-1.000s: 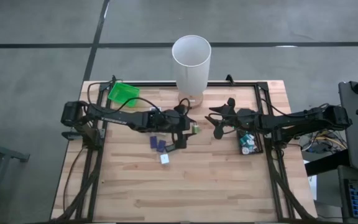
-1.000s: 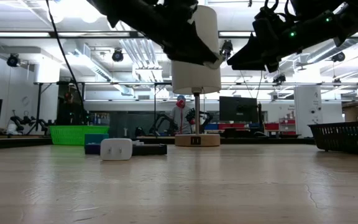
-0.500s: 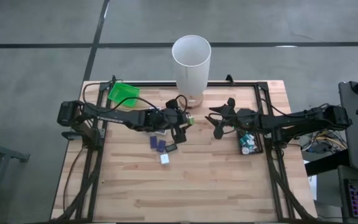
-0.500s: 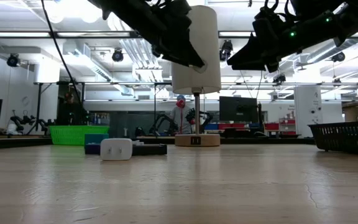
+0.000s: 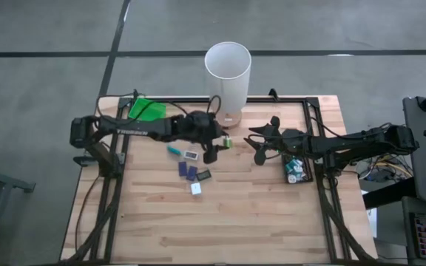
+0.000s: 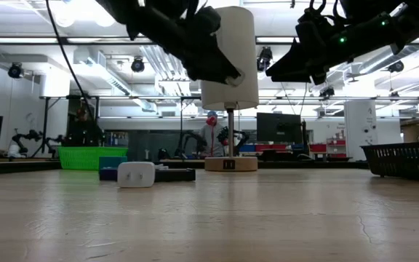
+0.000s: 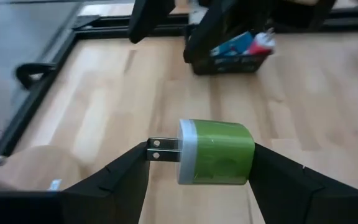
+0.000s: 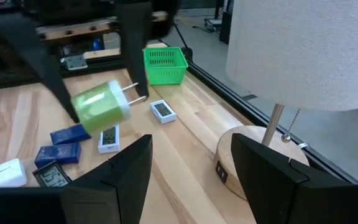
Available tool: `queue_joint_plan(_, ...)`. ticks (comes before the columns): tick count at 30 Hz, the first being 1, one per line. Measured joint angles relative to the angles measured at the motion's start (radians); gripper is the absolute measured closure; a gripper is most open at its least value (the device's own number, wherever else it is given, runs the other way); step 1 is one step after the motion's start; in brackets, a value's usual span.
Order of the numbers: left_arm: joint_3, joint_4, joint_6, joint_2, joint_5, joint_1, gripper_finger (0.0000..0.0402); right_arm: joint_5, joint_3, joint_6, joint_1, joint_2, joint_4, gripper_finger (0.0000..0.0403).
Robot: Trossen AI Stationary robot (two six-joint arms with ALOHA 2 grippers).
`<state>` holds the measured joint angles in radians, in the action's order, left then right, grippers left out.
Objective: Pick & Place Office items
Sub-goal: Put the green charger adapter into the black bin
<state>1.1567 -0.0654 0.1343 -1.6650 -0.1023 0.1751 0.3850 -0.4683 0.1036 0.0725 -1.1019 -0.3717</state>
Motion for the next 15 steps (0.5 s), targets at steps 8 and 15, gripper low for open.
queue_joint_plan(8, -0.113, 0.224, 0.104, 0.049, -0.317, 0.085, 0.0156, 0.0, 0.0, -0.001, 0.0, 0.0, 0.0, 0.0186)
queue_joint_plan(15, -0.288, 0.477, 0.102, 0.088, -0.321, 0.088, 0.0156, 0.0, 0.0, -0.001, 0.0, 0.0, 0.0, 0.0186)
